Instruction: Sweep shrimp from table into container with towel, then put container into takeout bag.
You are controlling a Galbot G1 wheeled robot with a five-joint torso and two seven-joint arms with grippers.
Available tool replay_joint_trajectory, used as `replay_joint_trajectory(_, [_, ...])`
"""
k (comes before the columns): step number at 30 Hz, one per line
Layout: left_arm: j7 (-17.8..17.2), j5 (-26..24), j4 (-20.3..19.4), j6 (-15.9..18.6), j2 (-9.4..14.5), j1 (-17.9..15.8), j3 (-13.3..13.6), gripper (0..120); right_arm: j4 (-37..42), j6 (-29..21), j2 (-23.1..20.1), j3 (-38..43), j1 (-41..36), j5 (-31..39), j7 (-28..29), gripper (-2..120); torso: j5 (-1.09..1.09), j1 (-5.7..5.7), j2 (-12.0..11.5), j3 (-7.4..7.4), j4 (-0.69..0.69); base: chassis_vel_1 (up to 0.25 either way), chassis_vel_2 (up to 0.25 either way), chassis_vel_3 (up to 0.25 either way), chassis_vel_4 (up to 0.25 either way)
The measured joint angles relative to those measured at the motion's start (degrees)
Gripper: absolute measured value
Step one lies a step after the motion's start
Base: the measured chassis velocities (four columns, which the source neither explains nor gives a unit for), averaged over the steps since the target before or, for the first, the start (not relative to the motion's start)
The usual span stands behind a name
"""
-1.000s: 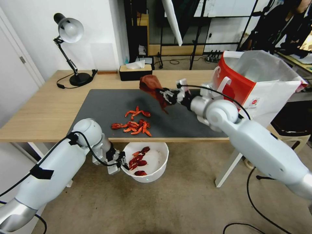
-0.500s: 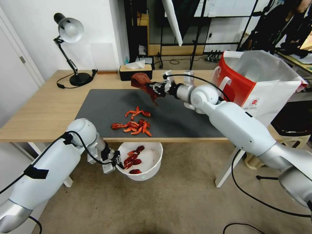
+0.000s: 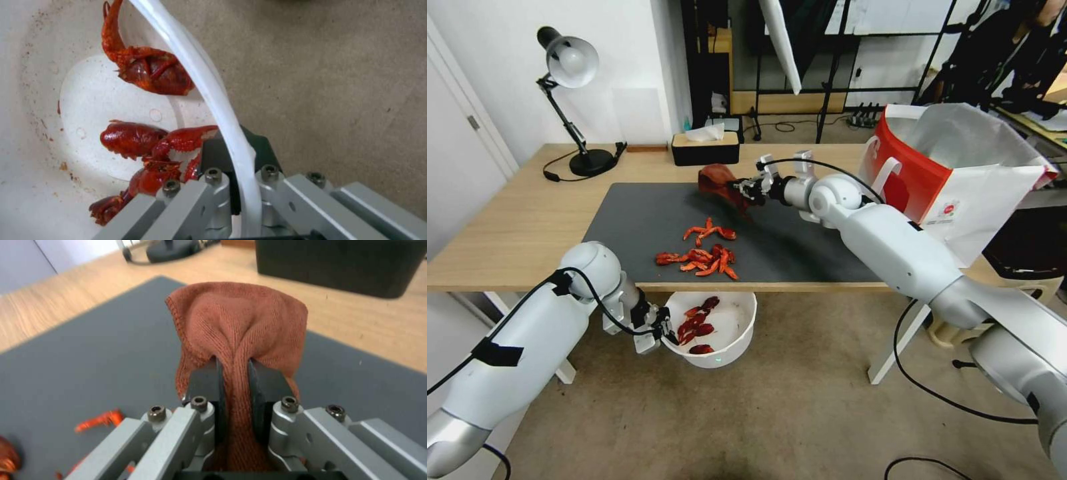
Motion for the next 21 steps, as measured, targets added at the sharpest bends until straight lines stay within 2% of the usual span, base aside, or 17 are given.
replay_joint_trajectory(15, [-0.01,-0.45,-0.09,0.0,0.14,0.47,-0.68,0,-3.74,0.13,1.45,-2.73,0.53,-3.21,-1.07,9,0.0,0.0,0.0,0.0,-0.01,0.0,0.0,0.0,0.0])
replay_joint_trajectory(21, [-0.02,-1.33,-0.25,0.0,0.91,0.67,-1.03,0,-3.45,-0.09,1.04,-4.08,0.38,-4.13,-2.05,9,0.0,0.0,0.01,0.0,-0.01,0.0,0.0,0.0,0.0])
